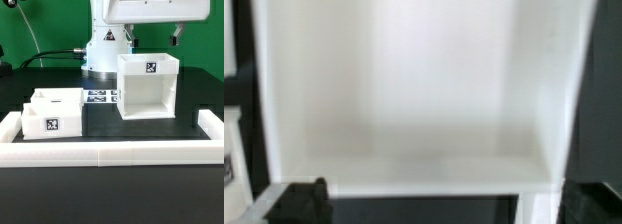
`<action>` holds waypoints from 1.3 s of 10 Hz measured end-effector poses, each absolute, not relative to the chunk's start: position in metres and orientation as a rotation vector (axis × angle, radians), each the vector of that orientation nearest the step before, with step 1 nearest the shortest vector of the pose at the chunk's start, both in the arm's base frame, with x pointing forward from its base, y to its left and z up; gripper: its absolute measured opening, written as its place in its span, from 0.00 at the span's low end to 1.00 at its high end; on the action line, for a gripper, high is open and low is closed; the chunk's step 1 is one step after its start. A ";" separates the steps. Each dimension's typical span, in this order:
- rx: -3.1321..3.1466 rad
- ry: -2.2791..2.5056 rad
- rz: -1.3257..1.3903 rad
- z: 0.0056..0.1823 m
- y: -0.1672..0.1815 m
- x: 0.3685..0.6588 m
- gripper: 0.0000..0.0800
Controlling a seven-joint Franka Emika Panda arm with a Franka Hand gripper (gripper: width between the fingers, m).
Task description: Assemble drawer
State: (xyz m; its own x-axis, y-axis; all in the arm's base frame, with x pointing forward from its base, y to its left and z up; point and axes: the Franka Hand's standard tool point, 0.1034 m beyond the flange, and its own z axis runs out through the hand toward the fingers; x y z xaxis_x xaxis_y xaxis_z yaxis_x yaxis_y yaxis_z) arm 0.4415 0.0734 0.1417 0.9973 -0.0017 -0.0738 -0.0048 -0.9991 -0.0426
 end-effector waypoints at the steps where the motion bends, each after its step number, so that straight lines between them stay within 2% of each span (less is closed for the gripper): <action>1: -3.091 0.050 0.126 0.139 0.083 0.437 0.81; 7: -3.071 0.103 0.133 0.135 0.087 0.432 0.81; 9: -3.073 0.121 0.155 0.126 0.100 0.415 0.81; 13: -3.060 0.065 0.129 0.104 0.101 0.399 0.81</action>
Offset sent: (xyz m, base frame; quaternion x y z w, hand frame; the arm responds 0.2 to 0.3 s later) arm 0.0000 0.0000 0.0000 0.0000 0.0000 0.0000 1.0000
